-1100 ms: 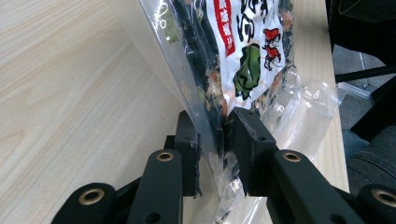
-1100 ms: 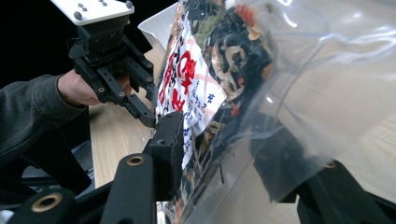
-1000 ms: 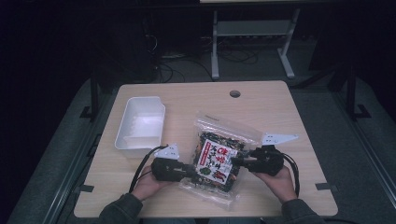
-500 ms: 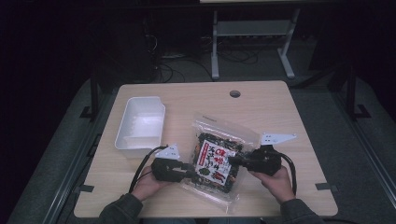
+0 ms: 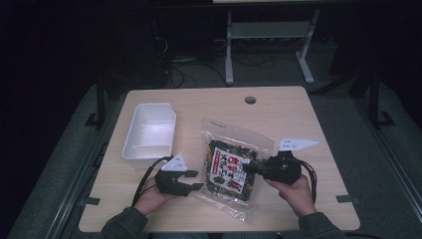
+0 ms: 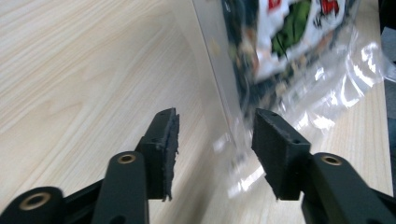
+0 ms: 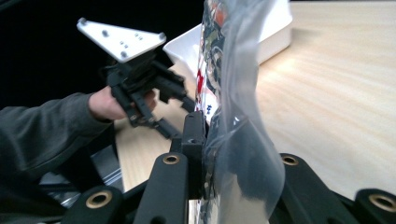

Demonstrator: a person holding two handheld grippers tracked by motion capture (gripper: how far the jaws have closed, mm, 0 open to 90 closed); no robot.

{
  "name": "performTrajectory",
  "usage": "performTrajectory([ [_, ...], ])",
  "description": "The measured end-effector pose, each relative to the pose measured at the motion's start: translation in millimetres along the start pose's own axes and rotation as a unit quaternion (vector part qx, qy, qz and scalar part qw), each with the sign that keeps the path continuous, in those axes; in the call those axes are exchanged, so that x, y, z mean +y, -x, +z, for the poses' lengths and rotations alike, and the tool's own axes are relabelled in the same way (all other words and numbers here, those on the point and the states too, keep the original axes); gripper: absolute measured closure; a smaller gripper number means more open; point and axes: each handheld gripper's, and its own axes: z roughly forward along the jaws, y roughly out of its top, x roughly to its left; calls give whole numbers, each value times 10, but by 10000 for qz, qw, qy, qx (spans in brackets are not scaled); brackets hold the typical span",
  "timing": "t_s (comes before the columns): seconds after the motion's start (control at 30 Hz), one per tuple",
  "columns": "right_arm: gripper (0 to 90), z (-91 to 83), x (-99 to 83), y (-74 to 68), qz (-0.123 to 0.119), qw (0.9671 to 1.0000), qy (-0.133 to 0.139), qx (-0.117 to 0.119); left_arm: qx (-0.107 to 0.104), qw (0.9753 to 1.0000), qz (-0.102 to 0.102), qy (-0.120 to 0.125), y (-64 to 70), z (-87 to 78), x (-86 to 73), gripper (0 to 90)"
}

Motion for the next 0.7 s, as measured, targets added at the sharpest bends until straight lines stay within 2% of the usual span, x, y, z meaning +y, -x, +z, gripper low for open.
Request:
performTrajectory([
  [0.2,750,-105,77,-21,-27,9987,216,-455,130,9998,134,-107,54,-88,-55,456],
  [0.37,750,-166,200,-21,3,9958,389,-829,266,9993,194,-160,58,-188,-125,424],
  [0.47,750,-153,291,-18,-19,9940,408,-1016,309,9994,127,-130,58,-252,-175,407],
  [0.57,750,-100,394,-27,-102,9912,440,-1248,412,9989,182,-158,59,-314,-220,377],
  [0.7,750,-14,508,-53,-163,9890,502,-1380,460,9987,160,-141,46,-386,-271,351],
])
